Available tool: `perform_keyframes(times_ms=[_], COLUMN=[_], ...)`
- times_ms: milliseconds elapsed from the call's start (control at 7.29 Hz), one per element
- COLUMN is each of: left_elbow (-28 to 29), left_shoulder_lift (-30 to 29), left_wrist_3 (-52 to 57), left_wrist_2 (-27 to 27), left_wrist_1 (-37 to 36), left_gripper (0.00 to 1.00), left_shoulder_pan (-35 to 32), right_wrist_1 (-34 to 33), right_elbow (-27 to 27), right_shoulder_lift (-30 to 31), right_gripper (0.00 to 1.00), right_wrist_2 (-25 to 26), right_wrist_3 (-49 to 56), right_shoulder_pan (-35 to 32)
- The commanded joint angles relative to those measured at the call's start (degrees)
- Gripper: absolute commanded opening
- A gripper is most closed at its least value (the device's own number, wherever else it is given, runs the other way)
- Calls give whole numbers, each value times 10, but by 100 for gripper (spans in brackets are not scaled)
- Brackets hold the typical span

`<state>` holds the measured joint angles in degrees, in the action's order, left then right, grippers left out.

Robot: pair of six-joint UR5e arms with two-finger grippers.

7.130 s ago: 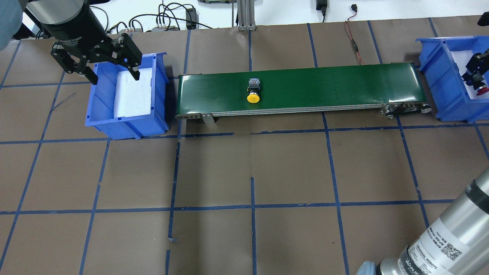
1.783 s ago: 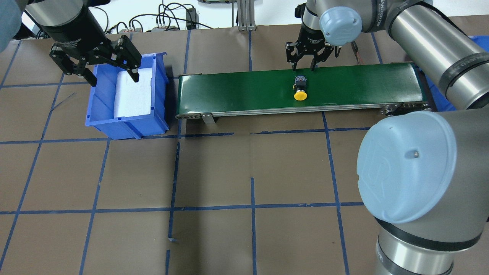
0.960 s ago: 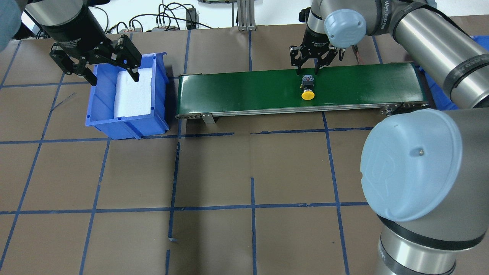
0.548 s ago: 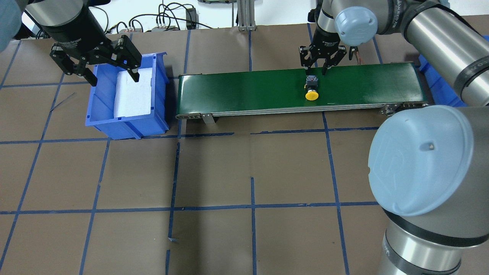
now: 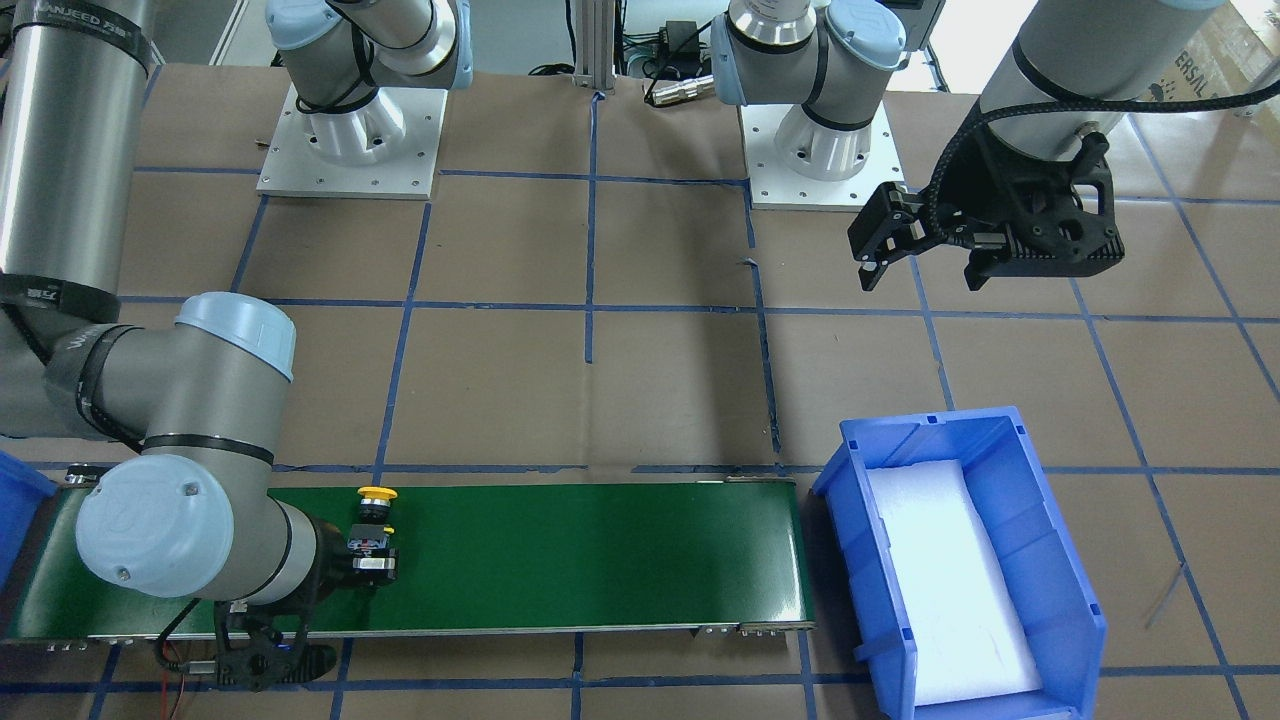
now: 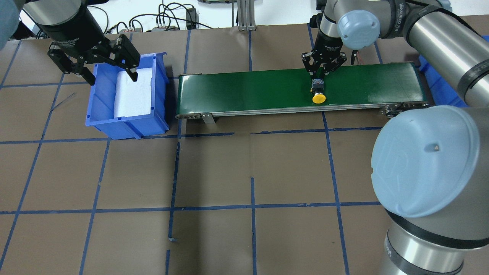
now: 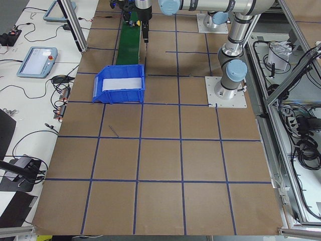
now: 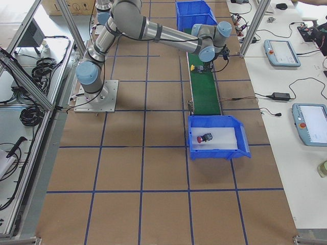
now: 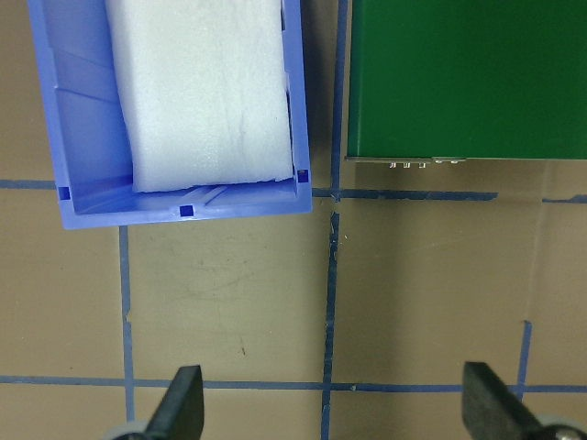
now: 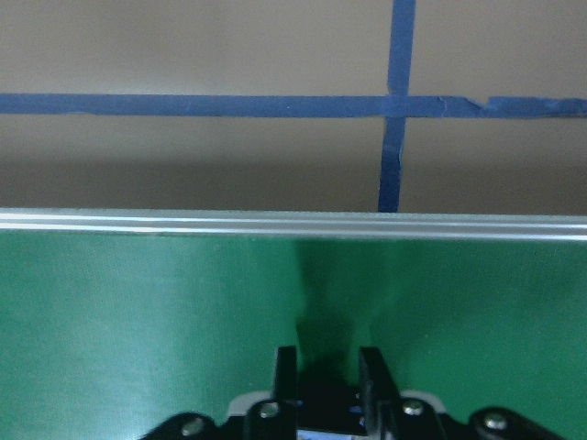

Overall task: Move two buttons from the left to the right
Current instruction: 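Close the right gripper around the yellow-capped button on the belt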

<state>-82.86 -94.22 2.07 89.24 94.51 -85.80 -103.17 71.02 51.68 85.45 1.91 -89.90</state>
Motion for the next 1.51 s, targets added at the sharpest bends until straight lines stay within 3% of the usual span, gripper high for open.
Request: perform_keyframes(times_ms=[0,411,823,1097,1234,1371], left_elbow=[-1,-2,-2,-2,-2,-2], left_shoulder_lift=[-6,6,-1,-1,-1,1], left_wrist_3=[2,2,1,1,0,0], left_wrist_2=[-1,2,1,1,1,1], left_wrist_1=[-13,-7,-12,-11,-10,-10], left_gripper=[100,100,100,100,100,100], left_shoulder_pan=[2,-2,-2,-2,-2,-2], right_wrist_1=[0,2,22,22,22,22], right_elbow=[-12,-10,0,15,18,19], right_shoulder_lift=[0,1,1,2,1,1], right_gripper=[85,99,98,91,81,63], right_wrist_2=[-4,-29,-23,-23,-23,-24], right_wrist_3=[6,0,13,30,29,29], right_shoulder_pan=[5,19,39,50,49,49])
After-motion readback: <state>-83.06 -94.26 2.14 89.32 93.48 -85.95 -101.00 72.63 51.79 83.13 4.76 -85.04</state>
